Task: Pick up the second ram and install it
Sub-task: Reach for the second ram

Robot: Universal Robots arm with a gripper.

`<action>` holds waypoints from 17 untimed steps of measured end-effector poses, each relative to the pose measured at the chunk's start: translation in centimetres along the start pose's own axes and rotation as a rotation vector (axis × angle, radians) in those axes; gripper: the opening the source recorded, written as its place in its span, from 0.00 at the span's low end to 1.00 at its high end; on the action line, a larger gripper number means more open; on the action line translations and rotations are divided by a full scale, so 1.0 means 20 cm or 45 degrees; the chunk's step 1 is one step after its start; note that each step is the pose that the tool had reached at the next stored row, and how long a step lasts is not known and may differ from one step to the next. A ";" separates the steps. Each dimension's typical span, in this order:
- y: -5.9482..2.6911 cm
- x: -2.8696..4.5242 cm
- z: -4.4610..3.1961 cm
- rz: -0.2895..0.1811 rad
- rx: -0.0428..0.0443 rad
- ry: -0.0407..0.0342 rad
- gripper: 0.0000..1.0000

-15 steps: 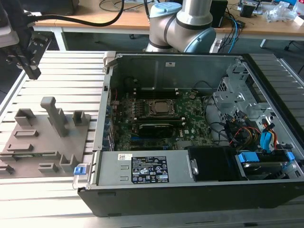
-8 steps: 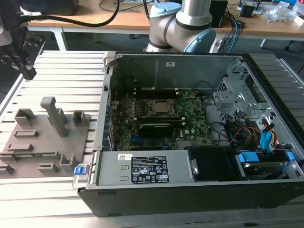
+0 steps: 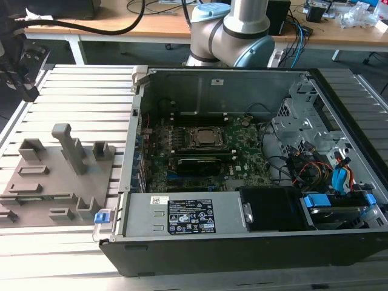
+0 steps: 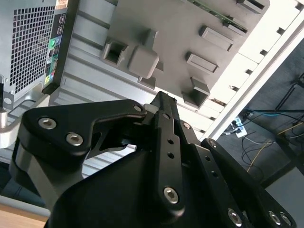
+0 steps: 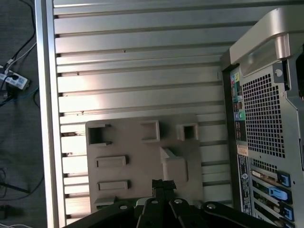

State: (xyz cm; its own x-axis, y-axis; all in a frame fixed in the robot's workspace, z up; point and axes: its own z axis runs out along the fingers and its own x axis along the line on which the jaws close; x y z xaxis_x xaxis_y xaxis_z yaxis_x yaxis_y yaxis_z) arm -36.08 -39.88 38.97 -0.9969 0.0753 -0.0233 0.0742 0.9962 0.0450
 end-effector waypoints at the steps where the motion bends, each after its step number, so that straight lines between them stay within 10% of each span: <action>1: 0.000 0.006 0.000 0.000 0.000 0.0000 0.11; 17: -0.012 0.156 0.002 0.000 0.000 0.0001 0.11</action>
State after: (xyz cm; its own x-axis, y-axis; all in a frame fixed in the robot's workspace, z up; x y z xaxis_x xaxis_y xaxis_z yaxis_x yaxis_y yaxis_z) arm -39.20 -39.89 38.84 -0.9969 0.0751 -0.0232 0.0740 0.9962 0.0451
